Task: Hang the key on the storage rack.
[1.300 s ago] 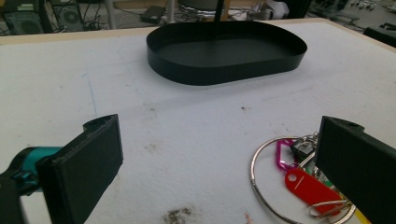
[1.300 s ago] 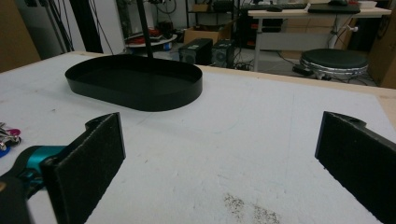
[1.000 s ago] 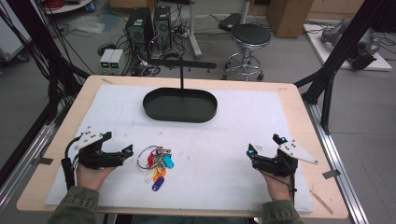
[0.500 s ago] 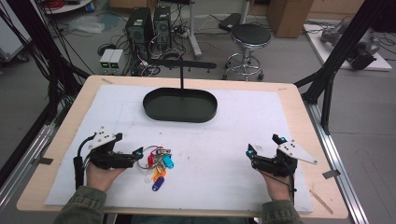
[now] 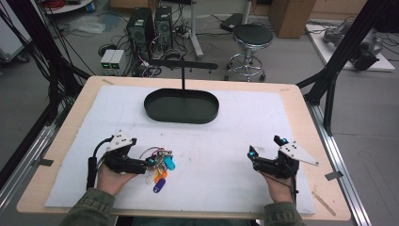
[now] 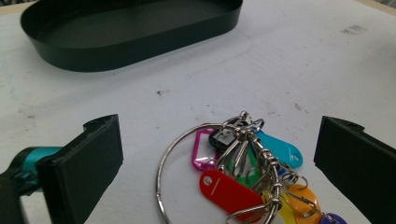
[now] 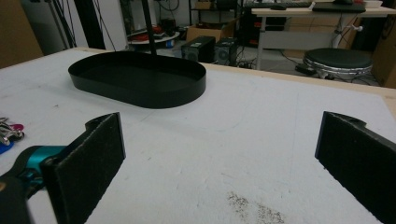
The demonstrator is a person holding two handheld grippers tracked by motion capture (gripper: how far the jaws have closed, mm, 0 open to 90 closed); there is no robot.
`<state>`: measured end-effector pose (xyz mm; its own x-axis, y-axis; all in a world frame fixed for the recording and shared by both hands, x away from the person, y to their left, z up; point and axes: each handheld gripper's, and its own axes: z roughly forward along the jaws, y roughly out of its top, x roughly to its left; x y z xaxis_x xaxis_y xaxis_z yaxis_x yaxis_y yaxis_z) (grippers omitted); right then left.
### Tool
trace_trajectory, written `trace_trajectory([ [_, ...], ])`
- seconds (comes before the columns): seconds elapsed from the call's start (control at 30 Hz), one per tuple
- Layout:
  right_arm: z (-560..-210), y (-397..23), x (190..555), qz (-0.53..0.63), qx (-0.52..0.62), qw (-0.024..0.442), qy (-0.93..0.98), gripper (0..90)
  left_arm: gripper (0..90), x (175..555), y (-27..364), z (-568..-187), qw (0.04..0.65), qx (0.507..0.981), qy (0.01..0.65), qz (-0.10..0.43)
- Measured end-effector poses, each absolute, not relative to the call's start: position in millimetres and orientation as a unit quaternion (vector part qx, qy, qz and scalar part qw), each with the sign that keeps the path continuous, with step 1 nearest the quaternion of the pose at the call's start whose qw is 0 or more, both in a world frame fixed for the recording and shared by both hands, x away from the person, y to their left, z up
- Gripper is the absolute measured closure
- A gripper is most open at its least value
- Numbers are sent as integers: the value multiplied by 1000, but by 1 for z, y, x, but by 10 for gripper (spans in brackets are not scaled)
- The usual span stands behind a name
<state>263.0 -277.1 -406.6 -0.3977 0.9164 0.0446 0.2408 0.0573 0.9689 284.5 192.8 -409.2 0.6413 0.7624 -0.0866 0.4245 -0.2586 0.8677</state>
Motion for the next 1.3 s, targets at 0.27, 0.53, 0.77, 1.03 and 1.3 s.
trace_trajectory([
  [0.27,-407,-277,263,524,442,322,653,5,17,285,179,-413,457,792,371,162],
  [0.53,-407,-277,263,524,439,322,655,5,17,285,167,-418,436,815,355,142],
  [0.77,-407,-276,263,523,439,319,657,5,73,286,161,-422,412,835,340,131],
  [1.03,-407,-276,263,523,439,319,657,5,195,287,160,-423,402,847,331,110],
  [1.3,-407,-275,263,522,438,318,659,5,375,285,158,-424,383,852,335,122],
])
